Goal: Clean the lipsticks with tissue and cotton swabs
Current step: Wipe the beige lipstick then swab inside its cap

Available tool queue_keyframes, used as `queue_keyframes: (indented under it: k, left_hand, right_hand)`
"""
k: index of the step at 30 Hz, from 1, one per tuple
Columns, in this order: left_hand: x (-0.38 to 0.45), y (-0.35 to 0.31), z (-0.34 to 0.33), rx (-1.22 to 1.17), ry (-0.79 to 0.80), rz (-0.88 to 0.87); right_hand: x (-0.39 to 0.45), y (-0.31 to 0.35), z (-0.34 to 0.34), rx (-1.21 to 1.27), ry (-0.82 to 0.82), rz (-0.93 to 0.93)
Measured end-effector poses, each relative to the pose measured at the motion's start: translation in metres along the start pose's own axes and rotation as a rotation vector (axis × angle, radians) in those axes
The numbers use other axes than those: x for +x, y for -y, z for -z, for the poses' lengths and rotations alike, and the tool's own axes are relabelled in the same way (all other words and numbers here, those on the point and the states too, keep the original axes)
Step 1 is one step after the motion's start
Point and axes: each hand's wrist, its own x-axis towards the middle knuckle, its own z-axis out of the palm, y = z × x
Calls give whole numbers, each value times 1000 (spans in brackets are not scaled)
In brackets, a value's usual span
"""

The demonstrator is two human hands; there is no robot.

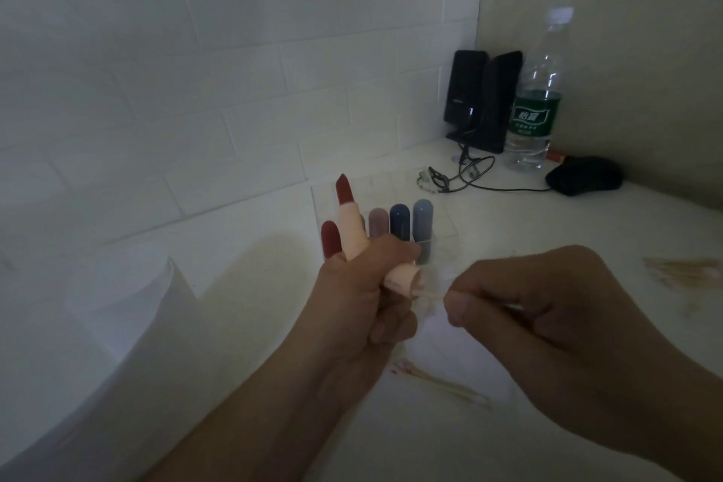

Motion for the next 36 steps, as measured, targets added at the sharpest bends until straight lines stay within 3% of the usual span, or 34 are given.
queue_keyframes:
  k: [8,15,36]
  left_hand:
    - [0,-4,1,-71,-9,28]
    - [1,-1,2,4,-30,16]
    - [-1,-3,-3,121,23,-146]
  right_hand:
    - [0,-6,1,-152,-52,35]
    - [1,-5,-3,-254,-54,74]
    - [-3,6,-2,-187,60,-67]
